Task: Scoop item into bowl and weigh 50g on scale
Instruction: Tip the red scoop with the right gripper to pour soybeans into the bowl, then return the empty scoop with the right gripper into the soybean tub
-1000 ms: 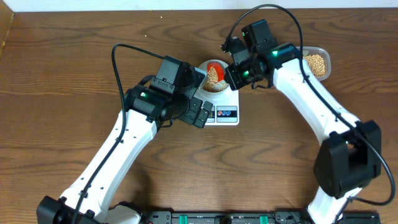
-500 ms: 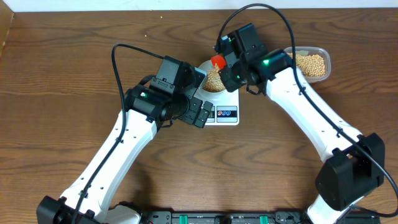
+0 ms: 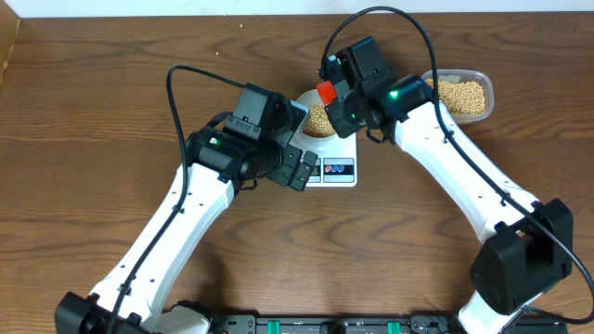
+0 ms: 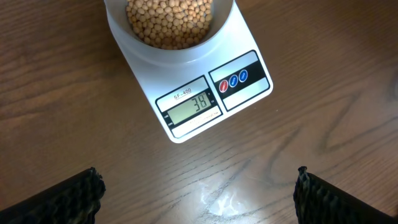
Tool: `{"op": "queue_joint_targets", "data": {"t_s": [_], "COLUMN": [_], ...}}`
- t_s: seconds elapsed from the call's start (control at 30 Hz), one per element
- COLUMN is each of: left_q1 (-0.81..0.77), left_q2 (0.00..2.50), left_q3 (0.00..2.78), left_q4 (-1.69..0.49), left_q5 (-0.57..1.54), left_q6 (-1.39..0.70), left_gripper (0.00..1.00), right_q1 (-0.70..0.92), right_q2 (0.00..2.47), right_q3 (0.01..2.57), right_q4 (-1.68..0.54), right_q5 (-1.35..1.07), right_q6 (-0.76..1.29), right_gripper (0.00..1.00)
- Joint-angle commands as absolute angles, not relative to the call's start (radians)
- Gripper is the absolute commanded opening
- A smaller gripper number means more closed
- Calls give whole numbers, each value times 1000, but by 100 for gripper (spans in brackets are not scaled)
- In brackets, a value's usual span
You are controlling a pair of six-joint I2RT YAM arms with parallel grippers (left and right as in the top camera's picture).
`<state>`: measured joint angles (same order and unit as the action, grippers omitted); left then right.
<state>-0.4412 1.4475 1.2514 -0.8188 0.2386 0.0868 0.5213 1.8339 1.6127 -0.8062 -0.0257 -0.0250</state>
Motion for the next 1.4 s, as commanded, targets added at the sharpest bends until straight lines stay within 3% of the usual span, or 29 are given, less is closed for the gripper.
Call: {"op": "queue_joint_targets", "data": {"t_s": [0.0,0.2,0.57,0.7,1.0,1.37], "left_q1": [-440,-440,-440,-440,-440,-440], "left_q2": [1451,1451,1451,1451,1451,1451], "left_q3": [1246,1246,1246,1246,1246,1246], "left_q4": [-822,-822,-822,-822,-822,-822], "left_q5": [250,251,251,251,251,251], "left_q6": [104,104,104,104,104,104], "left_gripper": [99,100,100,100,100,100], "right_q1": [524,523,526,511,306,-153], "right_q2": [1803,1803,1803,1799,1668,1626], "right_q3": [1625,1625,1625,1625,1627,1623], "right_q4": [-805,-808,-773,-730,-762,-1006], "right_q5": [-19,-33,-24,-23,-240,-269], "right_q6": [-15,-20,-275,-229,-167,-87], "right_gripper": [1,1,1,1,1,1]}}
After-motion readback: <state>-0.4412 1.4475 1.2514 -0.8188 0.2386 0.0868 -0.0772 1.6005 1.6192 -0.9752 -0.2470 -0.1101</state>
